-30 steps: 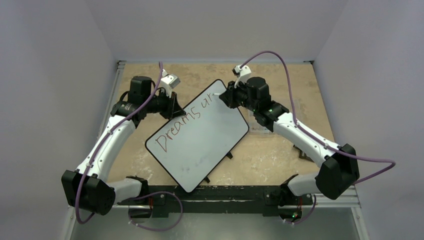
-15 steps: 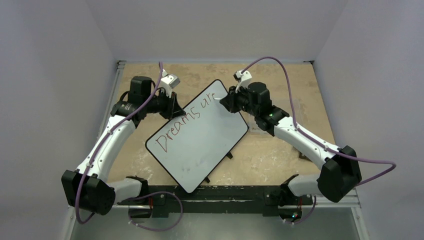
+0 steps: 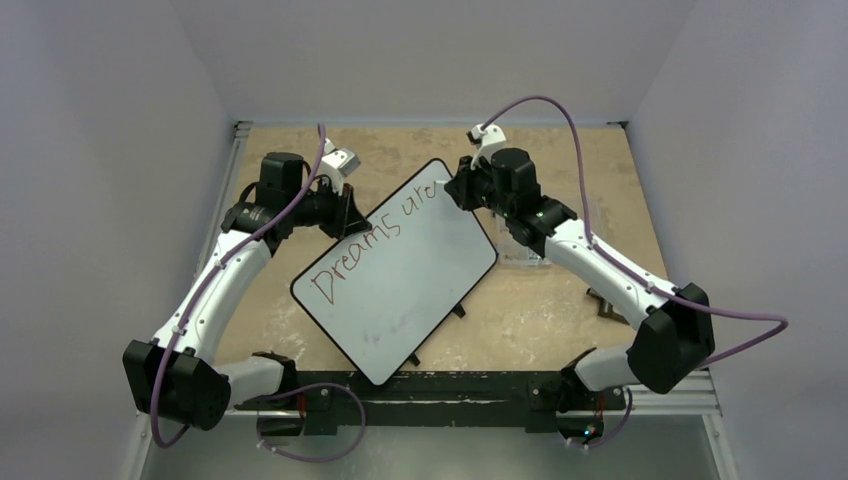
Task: Write a sentence on the whiteboard
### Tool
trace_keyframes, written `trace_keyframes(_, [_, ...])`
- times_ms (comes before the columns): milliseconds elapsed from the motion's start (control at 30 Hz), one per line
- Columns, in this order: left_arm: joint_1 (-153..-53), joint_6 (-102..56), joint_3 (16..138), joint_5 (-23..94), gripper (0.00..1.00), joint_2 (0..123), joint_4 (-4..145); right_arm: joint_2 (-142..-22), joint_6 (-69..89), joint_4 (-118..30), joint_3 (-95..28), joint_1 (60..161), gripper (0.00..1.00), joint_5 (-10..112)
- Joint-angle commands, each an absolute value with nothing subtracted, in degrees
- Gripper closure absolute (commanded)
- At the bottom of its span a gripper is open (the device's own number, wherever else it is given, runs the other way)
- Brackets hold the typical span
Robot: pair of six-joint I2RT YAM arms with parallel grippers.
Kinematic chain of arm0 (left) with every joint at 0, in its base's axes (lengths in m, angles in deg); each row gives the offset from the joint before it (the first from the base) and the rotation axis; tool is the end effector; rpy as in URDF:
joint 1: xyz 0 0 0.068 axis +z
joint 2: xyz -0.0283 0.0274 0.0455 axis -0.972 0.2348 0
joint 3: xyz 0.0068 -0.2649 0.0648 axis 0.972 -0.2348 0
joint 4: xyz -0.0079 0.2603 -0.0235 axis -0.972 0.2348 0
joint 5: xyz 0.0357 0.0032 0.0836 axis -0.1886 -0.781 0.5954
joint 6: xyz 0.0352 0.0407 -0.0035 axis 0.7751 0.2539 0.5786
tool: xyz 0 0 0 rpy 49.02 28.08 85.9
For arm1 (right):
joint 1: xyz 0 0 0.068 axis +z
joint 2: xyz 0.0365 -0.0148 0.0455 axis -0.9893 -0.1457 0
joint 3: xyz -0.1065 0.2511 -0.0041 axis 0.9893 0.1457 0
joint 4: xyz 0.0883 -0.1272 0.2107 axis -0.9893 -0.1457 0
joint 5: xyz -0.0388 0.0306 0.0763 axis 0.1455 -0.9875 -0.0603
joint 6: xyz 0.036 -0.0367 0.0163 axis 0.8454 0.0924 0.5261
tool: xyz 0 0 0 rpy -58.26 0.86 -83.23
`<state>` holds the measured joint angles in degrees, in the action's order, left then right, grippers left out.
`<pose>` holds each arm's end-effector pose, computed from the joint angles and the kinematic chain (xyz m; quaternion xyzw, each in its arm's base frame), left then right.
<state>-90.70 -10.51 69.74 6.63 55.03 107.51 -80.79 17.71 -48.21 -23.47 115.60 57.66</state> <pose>0.2413 -0.0837 0.3365 0.2504 0.8303 -0.3336 0.3696 0.2731 0.1845 0.3347 -0.1393 0.8020 0.2427 0.5277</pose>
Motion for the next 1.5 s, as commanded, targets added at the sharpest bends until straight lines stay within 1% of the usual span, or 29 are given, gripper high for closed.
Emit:
trace_keyframes(0, [-92.1,-7.7,70.9,3.2,1.0,53.9,106.5,-80.6,15.5,-50.3,-28.9,115.2,1.0,59.1])
trace_keyframes(167, [-92.1,-7.8,71.0,3.1,1.0,53.7,106.5,-76.5,16.1,-53.2,-30.3,115.3,1.0,58.9])
trace_keyframes(300, [-92.1,-8.0,70.9,2.8,1.0,53.4,106.4,-72.1,17.2,-54.3,-28.7,115.3,1.0,57.3])
trace_keyframes(600, [-92.1,-8.6,70.8,3.1,1.0,52.4,105.8,-64.3,17.0,-54.0,-20.1,115.3,1.0,51.6])
trace_keyframes(967, [-92.2,-9.2,71.0,3.1,1.0,51.8,105.3,-59.0,17.8,-52.5,-12.4,116.0,1.0,39.1])
trace_keyframes(1033, [-92.2,-9.2,71.0,3.1,1.0,51.6,105.3,-58.3,18.6,-52.5,-11.6,117.3,1.0,39.4])
trace_keyframes(1267, [-92.2,-10.1,70.8,4.2,1.0,51.6,104.4,-58.7,20.1,-58.6,-13.4,125.9,1.0,50.8])
trace_keyframes(1467, [-92.2,-11.1,69.9,4.8,1.0,51.0,102.3,-53.8,26.8,-58.3,-9.1,129.8,1.0,53.2])
